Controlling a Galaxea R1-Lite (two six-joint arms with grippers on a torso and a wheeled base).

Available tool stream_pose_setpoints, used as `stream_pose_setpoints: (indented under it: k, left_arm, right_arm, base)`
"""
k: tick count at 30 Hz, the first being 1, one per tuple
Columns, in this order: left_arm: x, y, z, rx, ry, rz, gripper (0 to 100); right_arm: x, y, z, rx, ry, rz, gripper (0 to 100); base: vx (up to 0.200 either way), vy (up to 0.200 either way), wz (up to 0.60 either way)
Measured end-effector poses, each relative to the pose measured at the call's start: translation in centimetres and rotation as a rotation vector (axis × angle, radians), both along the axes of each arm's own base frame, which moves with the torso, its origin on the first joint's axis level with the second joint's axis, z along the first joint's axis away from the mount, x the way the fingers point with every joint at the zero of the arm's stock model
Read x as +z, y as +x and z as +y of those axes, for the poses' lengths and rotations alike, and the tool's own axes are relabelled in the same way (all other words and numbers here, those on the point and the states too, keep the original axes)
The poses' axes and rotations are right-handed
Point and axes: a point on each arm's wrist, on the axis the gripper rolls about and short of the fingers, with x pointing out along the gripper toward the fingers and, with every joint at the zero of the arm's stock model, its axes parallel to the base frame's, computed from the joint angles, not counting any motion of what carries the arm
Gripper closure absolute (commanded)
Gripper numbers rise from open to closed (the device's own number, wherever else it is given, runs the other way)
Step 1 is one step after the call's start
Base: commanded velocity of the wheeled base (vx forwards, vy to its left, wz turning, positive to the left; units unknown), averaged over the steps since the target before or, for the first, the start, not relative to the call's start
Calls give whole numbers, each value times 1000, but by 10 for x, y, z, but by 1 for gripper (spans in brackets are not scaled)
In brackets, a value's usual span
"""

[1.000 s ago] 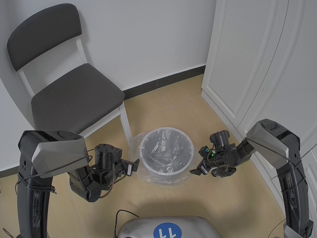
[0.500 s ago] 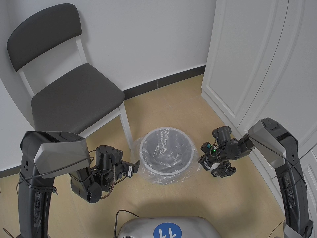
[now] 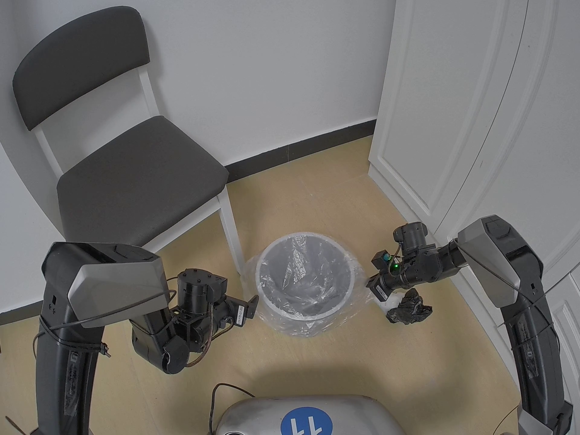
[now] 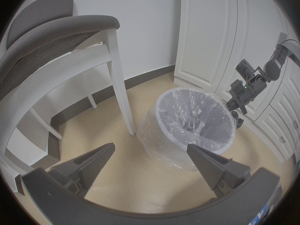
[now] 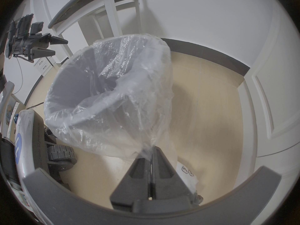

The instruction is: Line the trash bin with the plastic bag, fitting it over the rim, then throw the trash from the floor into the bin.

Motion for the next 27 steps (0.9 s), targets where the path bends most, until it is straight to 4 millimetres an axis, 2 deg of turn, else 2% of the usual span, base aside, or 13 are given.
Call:
stream_pose_setpoints:
  k: [9, 16, 17, 27]
  left_arm:
    - [-3, 0, -1, -1, 1, 2, 0]
    - [-5, 0, 0, -1, 3, 5, 0]
    - [-5, 0, 0, -1, 3, 6, 0]
    - [-6, 0, -1, -2, 3, 6, 0]
  right_arm:
    - [-15, 5, 18, 46, 18, -4, 100]
    - [-22, 6, 20, 52, 19, 4, 100]
    - [-23, 6, 21, 54, 20, 6, 0]
    - [-25, 6, 20, 58, 19, 19, 0]
  base:
    - [0, 0, 0]
    - [0, 0, 0]
    - [0, 0, 0]
    - [0, 0, 0]
